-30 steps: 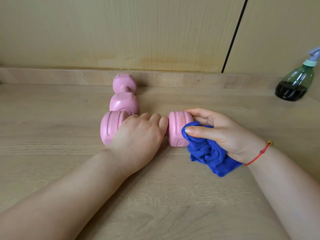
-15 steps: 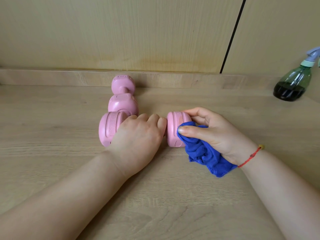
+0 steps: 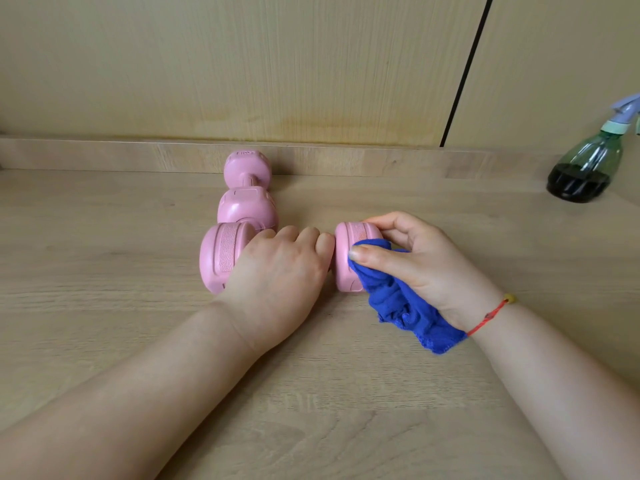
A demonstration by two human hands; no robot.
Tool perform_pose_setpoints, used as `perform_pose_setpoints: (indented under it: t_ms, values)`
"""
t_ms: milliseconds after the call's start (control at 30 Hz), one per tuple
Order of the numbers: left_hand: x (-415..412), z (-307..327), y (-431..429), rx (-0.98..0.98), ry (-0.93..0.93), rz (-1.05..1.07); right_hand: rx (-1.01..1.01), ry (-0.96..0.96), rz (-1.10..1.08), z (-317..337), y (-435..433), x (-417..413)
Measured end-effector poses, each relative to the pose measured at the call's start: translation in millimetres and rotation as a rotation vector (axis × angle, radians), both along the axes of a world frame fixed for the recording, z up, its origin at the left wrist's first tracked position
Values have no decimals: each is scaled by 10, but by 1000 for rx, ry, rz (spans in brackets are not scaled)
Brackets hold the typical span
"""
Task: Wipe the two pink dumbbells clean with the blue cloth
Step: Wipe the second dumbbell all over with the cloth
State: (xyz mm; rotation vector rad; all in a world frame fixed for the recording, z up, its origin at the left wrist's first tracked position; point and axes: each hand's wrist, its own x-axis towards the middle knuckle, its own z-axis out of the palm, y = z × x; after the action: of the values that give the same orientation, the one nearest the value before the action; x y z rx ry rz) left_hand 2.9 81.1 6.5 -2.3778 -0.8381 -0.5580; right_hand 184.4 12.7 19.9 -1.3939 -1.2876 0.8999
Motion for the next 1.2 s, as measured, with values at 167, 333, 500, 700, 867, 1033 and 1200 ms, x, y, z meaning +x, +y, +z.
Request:
perform_pose_setpoints:
  t_ms: [167, 333, 500, 700, 867, 1033, 1200]
  values:
    - [6, -4, 3, -6, -7, 7, -11, 4, 92, -3, 4, 84]
    - [21, -13, -3, -14, -14, 18, -48, 51, 185, -9, -19, 173]
    - [22, -34, -6, -17, -39, 15, 6, -114, -72, -43, 38, -43]
    - [23, -35, -6, -7, -44, -4, -27, -283, 43, -4, -5, 42]
    - [21, -41, -10, -13, -33, 16, -29, -287, 155, 23, -40, 144]
    - [37, -38, -38, -4, -62, 2, 2, -292, -54, -23, 16, -15]
    - [38, -38, -52, -5, -46, 11, 20, -401, -8, -29, 14, 6]
